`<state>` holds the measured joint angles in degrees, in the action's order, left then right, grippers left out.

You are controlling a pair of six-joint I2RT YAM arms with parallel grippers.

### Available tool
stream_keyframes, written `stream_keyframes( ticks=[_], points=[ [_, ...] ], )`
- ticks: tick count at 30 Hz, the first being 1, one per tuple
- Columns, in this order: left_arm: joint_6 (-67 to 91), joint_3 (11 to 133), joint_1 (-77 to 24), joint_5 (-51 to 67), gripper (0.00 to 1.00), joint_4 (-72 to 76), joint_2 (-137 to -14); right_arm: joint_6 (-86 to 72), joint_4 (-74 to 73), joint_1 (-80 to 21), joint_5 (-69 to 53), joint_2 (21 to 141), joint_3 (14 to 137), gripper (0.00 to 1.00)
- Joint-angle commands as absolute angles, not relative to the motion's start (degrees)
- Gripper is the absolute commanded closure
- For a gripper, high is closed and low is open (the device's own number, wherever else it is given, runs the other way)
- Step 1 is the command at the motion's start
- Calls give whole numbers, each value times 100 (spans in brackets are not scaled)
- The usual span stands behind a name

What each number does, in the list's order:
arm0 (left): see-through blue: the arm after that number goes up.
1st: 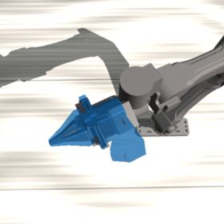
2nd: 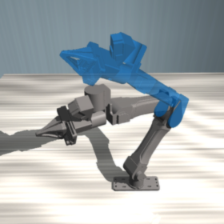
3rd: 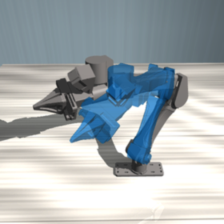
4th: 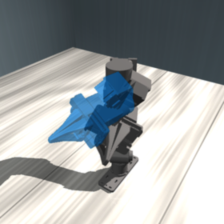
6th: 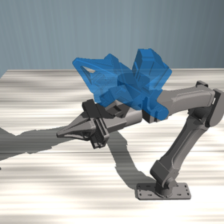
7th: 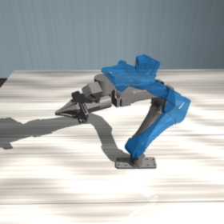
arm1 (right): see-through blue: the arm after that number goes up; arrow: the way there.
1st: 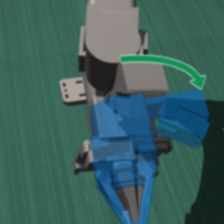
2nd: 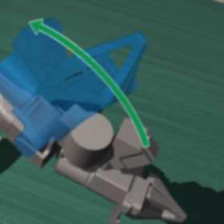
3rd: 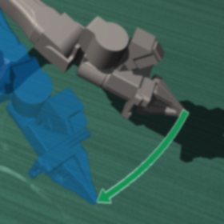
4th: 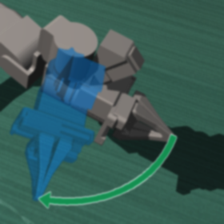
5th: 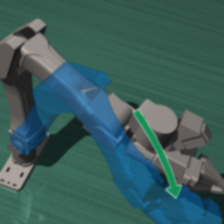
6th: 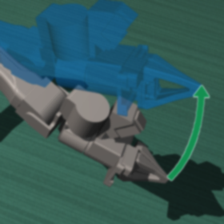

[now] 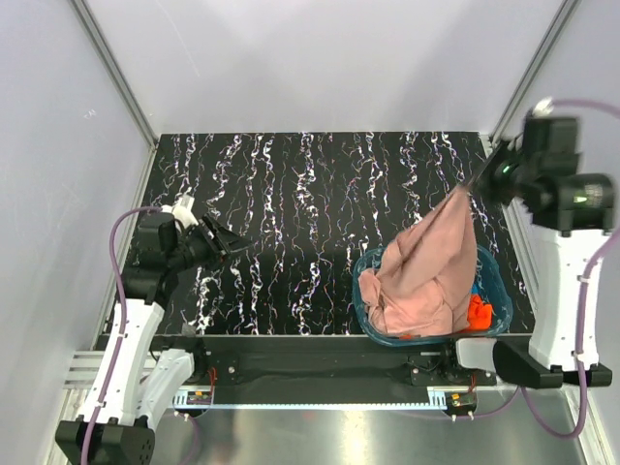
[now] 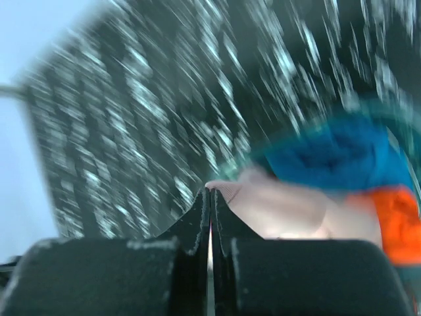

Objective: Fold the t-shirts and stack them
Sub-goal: Grab the tshirt from the pile

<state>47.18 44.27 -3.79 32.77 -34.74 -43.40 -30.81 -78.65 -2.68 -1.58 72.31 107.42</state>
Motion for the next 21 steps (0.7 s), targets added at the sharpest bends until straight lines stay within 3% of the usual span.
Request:
stream_keyframes(
  ticks=[1,6,7,10,12,16,21],
  points=[
    [4597,4702,-544,3709,46,-3217,-4359,-2734,-8499,-281,-36,7803,13016,100],
    [4352,4851,-764,3823,47,-3497,-4324,-2926,-7914,-264,-473,9173,16045,100],
    [4290,4886,-782,3841,47,-3550,-4324,-3109,-7545,-246,-710,9184,16162,100],
    [4035,5036,-852,3893,46,-3805,-4210,-3540,-5262,-246,-1080,8519,14493,100],
    [3859,5141,-861,3937,45,-3998,-4114,-3717,-4267,-246,-1055,8332,14134,100],
    [3709,5247,-870,3929,43,-4306,-3676,-3849,-3289,-246,-783,9262,15867,100],
    [3516,5265,-861,3797,41,-4797,-3287,-4332,-1112,-202,-256,9466,15663,100]
  ],
)
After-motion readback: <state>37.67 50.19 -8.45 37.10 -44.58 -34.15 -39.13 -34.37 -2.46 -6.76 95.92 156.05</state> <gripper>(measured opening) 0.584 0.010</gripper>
